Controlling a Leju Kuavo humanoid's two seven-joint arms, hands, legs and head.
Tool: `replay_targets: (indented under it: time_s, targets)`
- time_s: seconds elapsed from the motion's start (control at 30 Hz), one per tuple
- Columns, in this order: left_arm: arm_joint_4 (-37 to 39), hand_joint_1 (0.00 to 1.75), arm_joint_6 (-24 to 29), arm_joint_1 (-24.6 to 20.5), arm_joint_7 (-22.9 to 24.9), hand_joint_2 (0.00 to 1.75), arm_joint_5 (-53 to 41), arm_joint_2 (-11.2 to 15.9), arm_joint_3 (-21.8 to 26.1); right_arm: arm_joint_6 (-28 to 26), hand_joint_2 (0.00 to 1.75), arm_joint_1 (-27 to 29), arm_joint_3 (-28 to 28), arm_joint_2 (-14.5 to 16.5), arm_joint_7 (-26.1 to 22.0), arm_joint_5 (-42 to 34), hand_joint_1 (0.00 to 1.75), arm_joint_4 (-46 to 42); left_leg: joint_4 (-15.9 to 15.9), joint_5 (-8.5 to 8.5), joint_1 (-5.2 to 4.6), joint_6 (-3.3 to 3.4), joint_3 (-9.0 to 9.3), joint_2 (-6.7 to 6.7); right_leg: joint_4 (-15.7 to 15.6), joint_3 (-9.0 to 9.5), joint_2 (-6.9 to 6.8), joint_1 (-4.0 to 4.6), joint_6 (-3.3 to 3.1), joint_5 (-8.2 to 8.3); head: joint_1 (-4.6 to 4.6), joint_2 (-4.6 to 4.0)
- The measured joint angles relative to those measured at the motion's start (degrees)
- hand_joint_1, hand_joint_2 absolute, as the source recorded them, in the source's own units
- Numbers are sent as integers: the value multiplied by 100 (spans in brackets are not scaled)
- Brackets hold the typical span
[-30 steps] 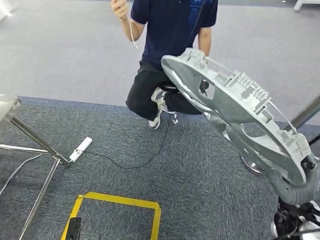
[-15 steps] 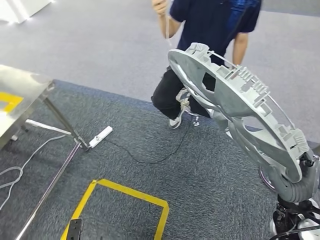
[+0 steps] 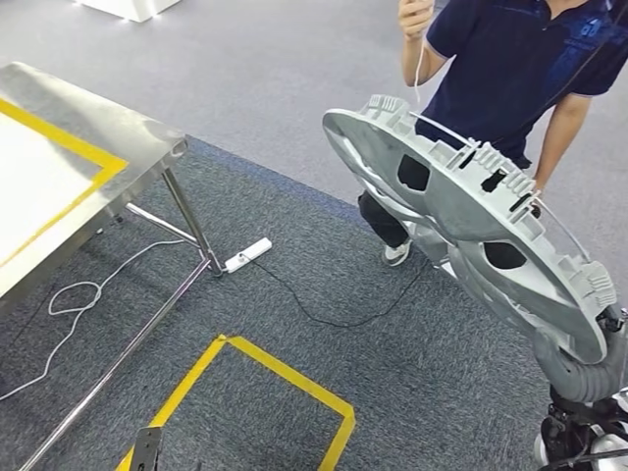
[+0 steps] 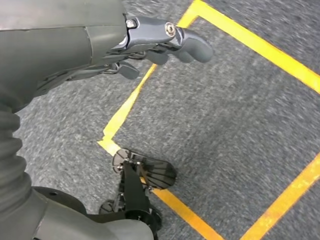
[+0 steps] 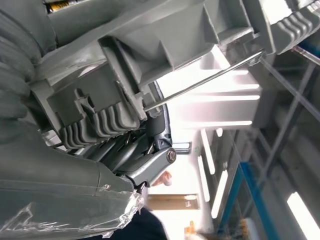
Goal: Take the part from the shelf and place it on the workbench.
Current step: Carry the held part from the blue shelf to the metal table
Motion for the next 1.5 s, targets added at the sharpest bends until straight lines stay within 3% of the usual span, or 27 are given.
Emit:
replay_targets:
  time_s: [0.07,0.1,0.13,0.2,0.27,0.3,0.37,0.43,0.5,0.57,0.6,0.67,0.73,0.8,0.83,0.87,0.93,1.0,1.07,1.1,1.17,1.23,1.27,1.33,1.4,1.43,1.5]
  targets:
    - [1,0,1,24,0,175,-1,5,2,-3,175,4,-5,0,10,1,175,2,-8,29,28,-65,-43,-109,-18,13,-140,14,-71,16,-1,1]
    - [2,0,1,35,0,175,-2,4,2,-5,175,-2,-6,0,15,1,175,2,40,-8,19,-94,-73,-45,-30,26,-217,14,-108,25,-20,1]
    - [2,0,2,37,0,175,-2,2,2,-7,175,-7,-9,0,16,0,175,1,190,-107,5,-120,-149,100,-49,41,-304,11,-146,33,-45,0]
    - [2,0,3,21,0,175,-4,-7,2,-15,175,-7,-14,0,15,-2,175,-2,833,-447,-15,-158,-463,492,-66,59,-482,31,-196,33,-92,0]
    - [2,0,7,10,0,175,-7,-10,2,-29,175,-1,-18,0,21,-2,175,0,1484,-675,-4,-172,-785,663,-67,61,-664,56,-220,22,-96,1]
    - [2,0,9,13,0,175,-8,-13,2,-37,175,-2,-19,0,25,-2,175,1,1564,-643,-2,-166,-823,689,-67,63,-744,64,-224,17,-97,1]
    - [2,0,17,21,2,175,-11,-14,2,-44,175,-7,-20,0,32,-2,175,1,1121,-328,-16,-121,-579,764,-68,83,-889,80,-225,2,-98,0]
    - [1,0,27,12,5,175,-17,-8,2,-53,175,-13,-22,0,37,2,175,-1,362,-56,-82,-34,-166,1042,-64,116,-1015,109,-200,-28,-99,0]
    - [1,0,36,-5,12,175,-30,-4,2,-81,175,-17,-35,-2,46,35,175,-1,-6,-22,-143,20,16,1213,-70,143,-1142,140,-154,-62,-94,0]
    - [2,0,40,4,19,175,-49,-2,2,-118,175,-22,-46,-15,58,108,175,-3,-51,-26,-143,44,24,1093,-97,168,-1279,155,-105,-89,-90,0]
    - [2,0,43,18,23,175,-57,-1,3,-135,175,-28,-49,-34,64,158,175,-6,-74,-14,-125,66,41,1020,-73,171,-1253,149,-74,-123,-84,0]
    - [2,0,48,24,32,175,-71,3,4,-153,175,-45,-65,-96,65,243,175,-13,-117,12,-75,117,81,877,261,39,-1004,132,-18,-318,-56,-1]
    - [2,0,40,11,42,175,-113,3,3,-143,175,-70,-89,-175,66,314,175,-11,-119,12,-54,147,84,736,1015,-327,-712,114,18,-650,-17,-1]
    - [2,0,33,8,50,175,-179,6,-2,-96,175,-91,-98,-273,97,376,175,3,-116,10,-49,156,89,581,1548,-646,-643,108,44,-786,1,-2]
    - [2,0,30,10,51,175,-209,12,-6,-59,175,-102,-98,-333,122,394,175,13,-111,10,-45,155,96,496,1489,-657,-635,103,50,-671,2,-2]
    - [2,0,26,11,49,175,-233,20,-9,-11,175,-112,-98,-396,147,396,175,19,-102,8,-38,147,103,410,1204,-553,-604,91,57,-456,2,-2]
    - [2,0,16,8,37,175,-258,50,-11,89,175,-134,-98,-520,183,378,175,18,-61,-9,-26,102,96,244,384,-198,-379,42,81,-51,7,-2]
    - [1,0,23,7,27,175,-262,86,-11,148,175,-144,-103,-616,212,372,175,2,-18,-2,-19,36,44,112,-36,13,-186,12,62,51,8,-2]
    - [1,0,46,38,26,175,-264,120,-10,159,175,-140,-109,-697,260,383,175,-13,-18,33,-4,-25,-7,-3,-61,39,-242,21,-7,36,8,-2]
    - [2,0,56,65,26,175,-273,136,-10,158,175,-141,-112,-735,291,388,175,-20,-19,25,-3,-53,-20,2,-67,43,-302,20,-40,42,7,-2]
    - [2,0,64,96,27,175,-293,150,-11,151,175,-135,-133,-797,345,385,175,-43,222,-150,-16,-110,-145,241,-88,61,-435,2,-107,51,-47,-2]
    - [2,0,65,96,28,175,-305,143,-11,144,175,-117,-186,-866,381,369,175,-71,942,-510,-9,-168,-495,575,-92,68,-587,12,-149,39,-104,-2]
    - [2,0,64,97,28,175,-307,140,-11,140,175,-108,-215,-899,394,363,175,-77,1324,-650,4,-186,-684,656,-91,71,-669,19,-158,31,-107,-2]
    - [2,0,64,109,28,175,-305,134,-11,136,175,-97,-258,-947,413,356,175,-80,1597,-636,21,-196,-820,705,-91,86,-822,28,-165,13,-107,-2]
    - [2,0,62,115,28,175,-304,137,-10,134,175,-92,-286,-975,425,346,175,-91,1046,-275,18,-170,-527,787,-91,129,-957,32,-146,-15,-108,-2]
    - [2,0,59,110,28,175,-304,140,-9,131,175,-92,-298,-988,429,338,175,-103,655,-124,-8,-150,-314,921,-89,155,-1016,44,-125,-36,-108,-2]
    - [2,0,53,91,28,175,-305,144,-9,119,175,-89,-327,-1013,439,322,175,-127,115,-1,-63,-89,-42,1138,-85,190,-1124,80,-73,-77,-107,-2]
